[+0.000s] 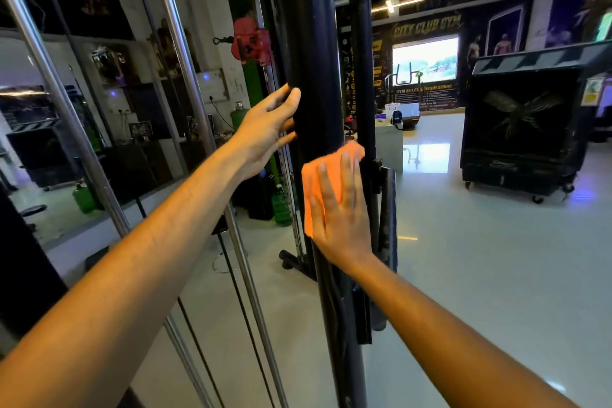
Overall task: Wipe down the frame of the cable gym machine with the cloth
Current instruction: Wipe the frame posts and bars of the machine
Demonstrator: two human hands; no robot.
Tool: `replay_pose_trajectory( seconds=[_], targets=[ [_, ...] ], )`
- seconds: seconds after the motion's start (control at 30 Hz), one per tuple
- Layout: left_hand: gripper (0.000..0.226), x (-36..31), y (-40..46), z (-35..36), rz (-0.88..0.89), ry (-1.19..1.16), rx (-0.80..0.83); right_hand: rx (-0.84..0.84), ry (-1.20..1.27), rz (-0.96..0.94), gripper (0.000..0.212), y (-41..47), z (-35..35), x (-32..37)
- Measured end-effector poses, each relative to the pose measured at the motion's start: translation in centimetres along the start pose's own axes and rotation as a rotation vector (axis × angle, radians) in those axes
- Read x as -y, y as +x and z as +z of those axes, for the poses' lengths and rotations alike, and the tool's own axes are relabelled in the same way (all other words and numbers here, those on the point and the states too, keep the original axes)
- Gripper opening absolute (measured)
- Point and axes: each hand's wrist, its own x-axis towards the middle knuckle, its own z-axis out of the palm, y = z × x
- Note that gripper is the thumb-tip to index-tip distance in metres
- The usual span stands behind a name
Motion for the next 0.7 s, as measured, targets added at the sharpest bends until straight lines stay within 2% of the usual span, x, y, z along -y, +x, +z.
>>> replay_pose_trajectory(
  seconds=[0.1,0.2,0.33,0.47,0.6,0.7],
  targets=[
    [0.081,1.1,-0.5,0.2,-0.006,-0.012,0.005,0.048,0.002,0.008,0.073,-2.2,0.4,-0.8],
    [0.078,1.2,-0.5,0.2,-0.005,-0.02,0.011,0.003,0.053,0.02,0.072,2.4,-1.0,0.8],
    [0.087,1.1,-0.5,0.0,-0.02,-0.028,0.011,-0.082,0.111,0.029,0.068,8.0,-2.5,1.8],
    [0.075,1.9,-0.9,0.5,-0.009,-0.034,-0.008,-0.022,0.087,0.048,0.071,2.8,-0.8,0.6],
    [0.076,3.7,-1.9,0.9,-0.03,-0.03,0.0,0.077,0.018,0.045,0.074,-4.9,1.3,-1.5],
    [0.076,4.5,-2.6,1.2,-0.032,-0.04,-0.007,0.092,0.014,0.033,0.074,-4.1,1.0,-1.2]
  ],
)
